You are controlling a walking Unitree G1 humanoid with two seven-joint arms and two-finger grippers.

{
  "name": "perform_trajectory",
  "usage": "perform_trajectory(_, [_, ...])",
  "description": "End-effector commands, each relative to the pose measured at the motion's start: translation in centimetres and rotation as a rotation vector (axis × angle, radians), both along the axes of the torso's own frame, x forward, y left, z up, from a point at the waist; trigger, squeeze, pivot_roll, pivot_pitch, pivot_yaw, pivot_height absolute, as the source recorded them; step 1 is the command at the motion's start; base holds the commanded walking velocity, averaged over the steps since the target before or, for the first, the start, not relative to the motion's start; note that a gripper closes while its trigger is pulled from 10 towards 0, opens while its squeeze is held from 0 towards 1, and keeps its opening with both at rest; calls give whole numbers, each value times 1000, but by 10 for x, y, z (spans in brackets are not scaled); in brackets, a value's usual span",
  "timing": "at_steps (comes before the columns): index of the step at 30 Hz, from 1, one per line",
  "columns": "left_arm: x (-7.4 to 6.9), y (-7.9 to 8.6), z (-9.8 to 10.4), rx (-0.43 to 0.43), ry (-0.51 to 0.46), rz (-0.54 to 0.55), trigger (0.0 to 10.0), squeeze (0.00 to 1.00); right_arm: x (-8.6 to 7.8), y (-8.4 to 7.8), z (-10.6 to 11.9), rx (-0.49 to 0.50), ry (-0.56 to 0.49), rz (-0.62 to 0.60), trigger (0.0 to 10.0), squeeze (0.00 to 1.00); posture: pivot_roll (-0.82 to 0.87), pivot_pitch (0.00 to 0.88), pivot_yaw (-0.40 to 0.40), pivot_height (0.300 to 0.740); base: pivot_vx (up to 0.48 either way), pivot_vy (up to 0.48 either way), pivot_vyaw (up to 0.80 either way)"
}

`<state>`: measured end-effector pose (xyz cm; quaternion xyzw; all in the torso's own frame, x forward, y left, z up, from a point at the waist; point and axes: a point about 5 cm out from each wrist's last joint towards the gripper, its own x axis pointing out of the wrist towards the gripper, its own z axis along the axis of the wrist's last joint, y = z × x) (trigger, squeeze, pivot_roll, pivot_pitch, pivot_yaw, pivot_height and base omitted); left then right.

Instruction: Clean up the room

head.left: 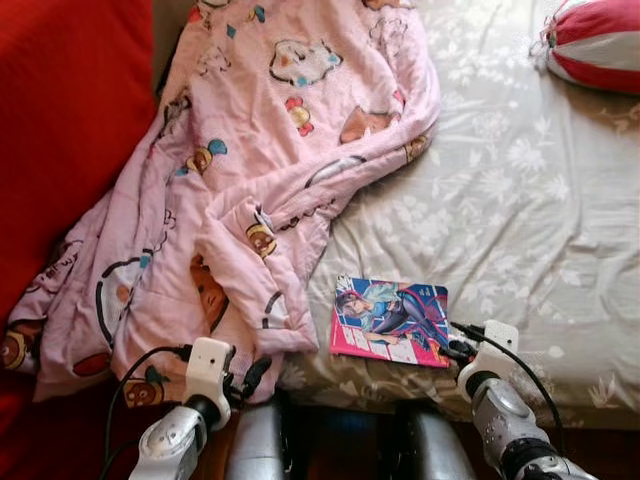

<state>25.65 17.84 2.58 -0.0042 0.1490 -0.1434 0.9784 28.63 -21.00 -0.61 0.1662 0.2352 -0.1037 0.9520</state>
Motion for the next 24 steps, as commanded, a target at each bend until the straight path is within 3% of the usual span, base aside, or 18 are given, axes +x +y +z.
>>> perform_trajectory(1, [-3, 8, -9, 3, 35, 45, 10000, 0, -11, -4, -6, 18, -21, -58, 0, 0, 105, 129, 22, 641, 0, 0, 0])
perform_trajectory(9, [10, 9, -12, -25, 33, 104, 10000, 0, -30, -14, -12, 21, -96, -119, 0, 0, 67, 45, 9, 641, 0, 0, 0])
perform_trajectory(10, [12, 10, -14, -36, 41, 129, 10000, 0, -34, -12, -14, 29, -97, -116, 745, 0, 59, 24, 10, 641, 0, 0, 0])
perform_trajectory(11, [12, 11, -17, -35, 54, 140, 10000, 0, -36, -9, -16, 23, -90, -90, 10000, 0, 51, 9, 9, 641, 0, 0, 0])
perform_trajectory(14, [9, 13, -26, -24, 95, 153, 10000, 0, -40, -2, -24, -9, -33, -12, 10000, 0, 49, 0, 9, 641, 0, 0, 0])
perform_trajectory(21, [5, 15, -38, -16, 157, 169, 10000, 0, -45, 1, -31, -43, 34, 37, 10000, 0, 43, 0, 9, 651, 0, 0, 0])
perform_trajectory(24, [-4, 12, -53, 15, 246, 177, 10000, 0, -59, 4, -43, -42, 118, 84, 10000, 0, 46, 0, 12, 666, 0, 0, 0])
